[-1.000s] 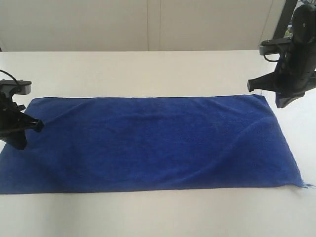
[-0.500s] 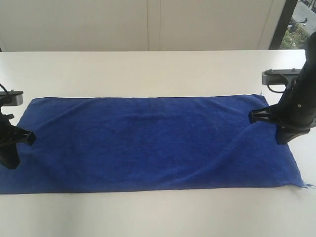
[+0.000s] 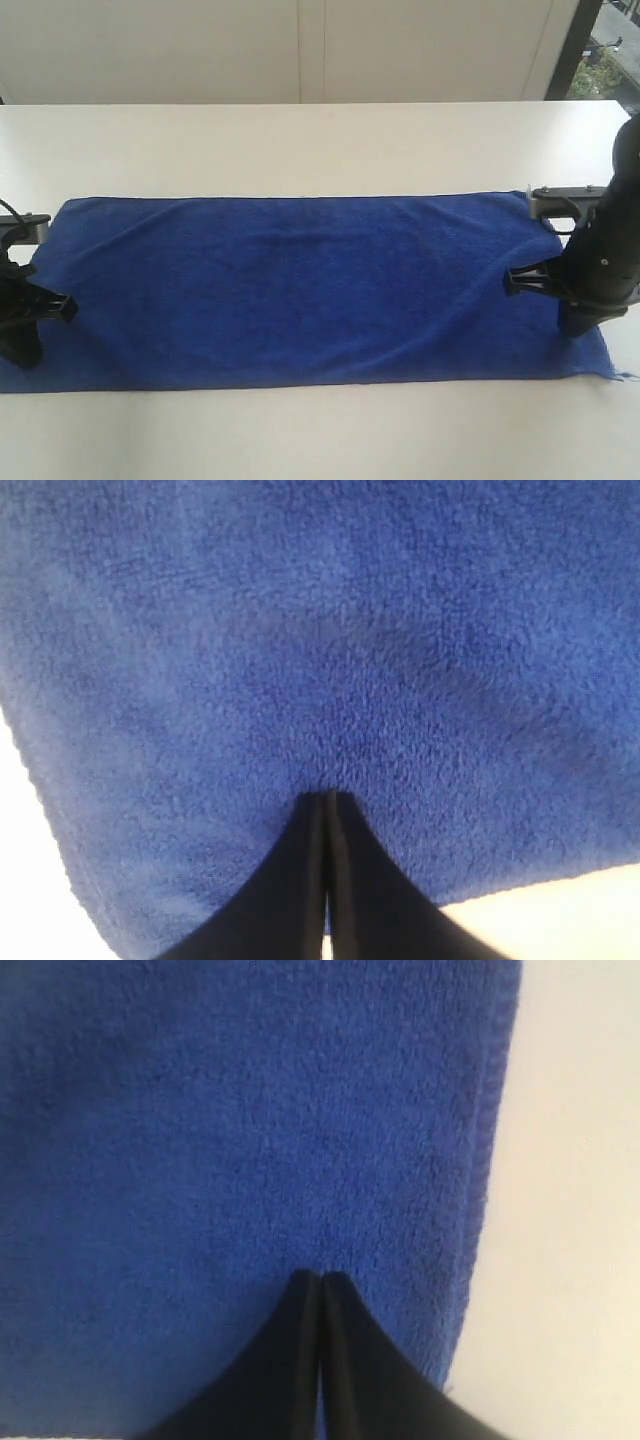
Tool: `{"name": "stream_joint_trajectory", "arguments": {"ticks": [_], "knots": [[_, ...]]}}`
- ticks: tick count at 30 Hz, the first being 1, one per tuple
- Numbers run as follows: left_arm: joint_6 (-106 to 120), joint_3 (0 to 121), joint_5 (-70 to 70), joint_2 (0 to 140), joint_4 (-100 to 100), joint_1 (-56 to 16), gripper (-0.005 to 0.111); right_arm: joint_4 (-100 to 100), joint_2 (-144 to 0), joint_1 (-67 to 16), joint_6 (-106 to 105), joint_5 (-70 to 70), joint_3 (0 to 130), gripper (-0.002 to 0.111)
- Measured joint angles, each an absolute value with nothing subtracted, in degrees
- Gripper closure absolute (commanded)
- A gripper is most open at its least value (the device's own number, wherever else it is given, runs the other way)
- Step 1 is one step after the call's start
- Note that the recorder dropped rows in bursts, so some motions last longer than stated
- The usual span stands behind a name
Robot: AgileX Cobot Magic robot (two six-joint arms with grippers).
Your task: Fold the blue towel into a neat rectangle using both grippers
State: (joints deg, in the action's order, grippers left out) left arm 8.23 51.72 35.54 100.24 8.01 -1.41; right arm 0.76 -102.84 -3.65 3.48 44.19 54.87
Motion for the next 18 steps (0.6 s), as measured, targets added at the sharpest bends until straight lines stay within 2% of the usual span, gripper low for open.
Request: {"name": "stream_joint_trajectory", "arguments": {"ticks": [18], "knots": [[8.1, 51.72, 35.54, 100.24, 8.01, -1.41, 0.107, 5.55, -104.26, -3.65, 6.01, 47.97, 54.74, 0.108]]}}
